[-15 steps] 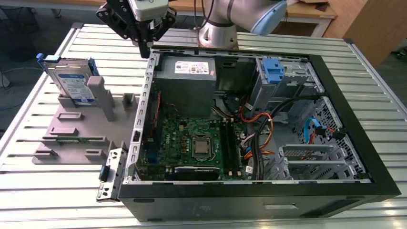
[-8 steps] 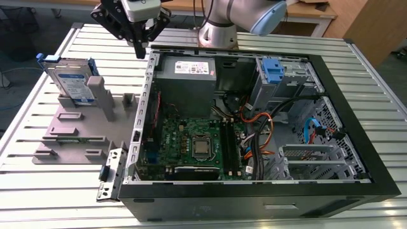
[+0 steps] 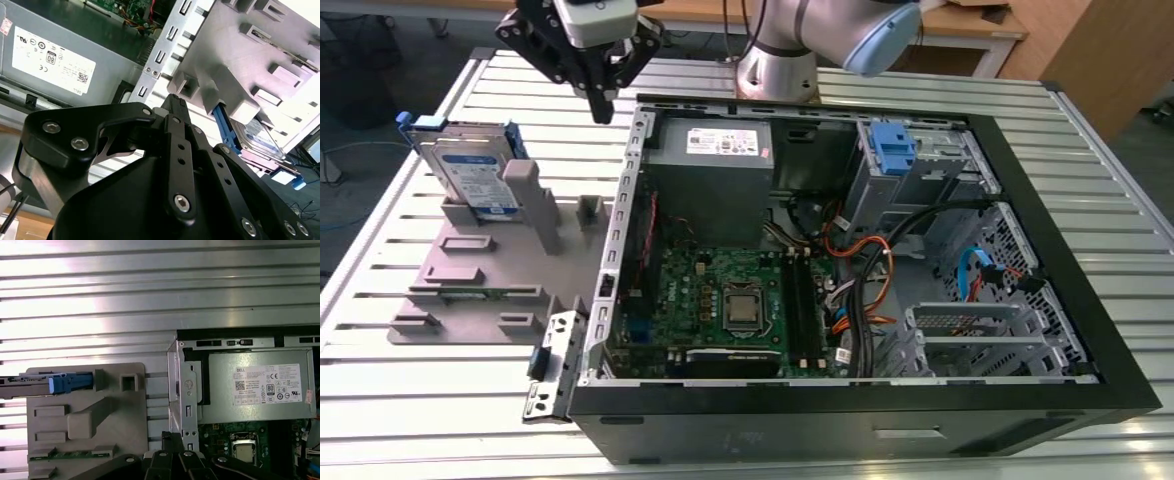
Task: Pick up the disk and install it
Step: 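Reach for the disk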
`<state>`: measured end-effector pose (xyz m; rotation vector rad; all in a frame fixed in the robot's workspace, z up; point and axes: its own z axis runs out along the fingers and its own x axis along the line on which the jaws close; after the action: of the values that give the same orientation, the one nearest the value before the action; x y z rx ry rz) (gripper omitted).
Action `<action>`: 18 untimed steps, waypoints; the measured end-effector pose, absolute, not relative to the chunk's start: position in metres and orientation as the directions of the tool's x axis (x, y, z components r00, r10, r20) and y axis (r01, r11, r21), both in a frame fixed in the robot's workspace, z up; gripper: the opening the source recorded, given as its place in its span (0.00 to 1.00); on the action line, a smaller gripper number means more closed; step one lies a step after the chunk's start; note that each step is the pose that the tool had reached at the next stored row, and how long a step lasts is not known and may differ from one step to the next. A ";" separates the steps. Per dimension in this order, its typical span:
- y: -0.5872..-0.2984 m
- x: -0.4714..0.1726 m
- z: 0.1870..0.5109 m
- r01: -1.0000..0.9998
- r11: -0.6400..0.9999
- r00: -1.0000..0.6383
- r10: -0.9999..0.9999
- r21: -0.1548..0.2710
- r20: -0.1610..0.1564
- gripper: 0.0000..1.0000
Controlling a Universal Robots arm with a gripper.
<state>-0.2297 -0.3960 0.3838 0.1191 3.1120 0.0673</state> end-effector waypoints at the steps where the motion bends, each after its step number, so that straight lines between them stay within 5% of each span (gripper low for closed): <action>1: -0.396 -0.231 0.384 0.076 0.996 -0.997 0.077 0.044 -0.025 0.11; 18: -0.390 -0.260 0.378 0.077 0.996 -0.997 0.079 0.044 -0.025 0.11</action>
<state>-0.2597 -0.3896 0.3778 0.1216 3.1118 0.0670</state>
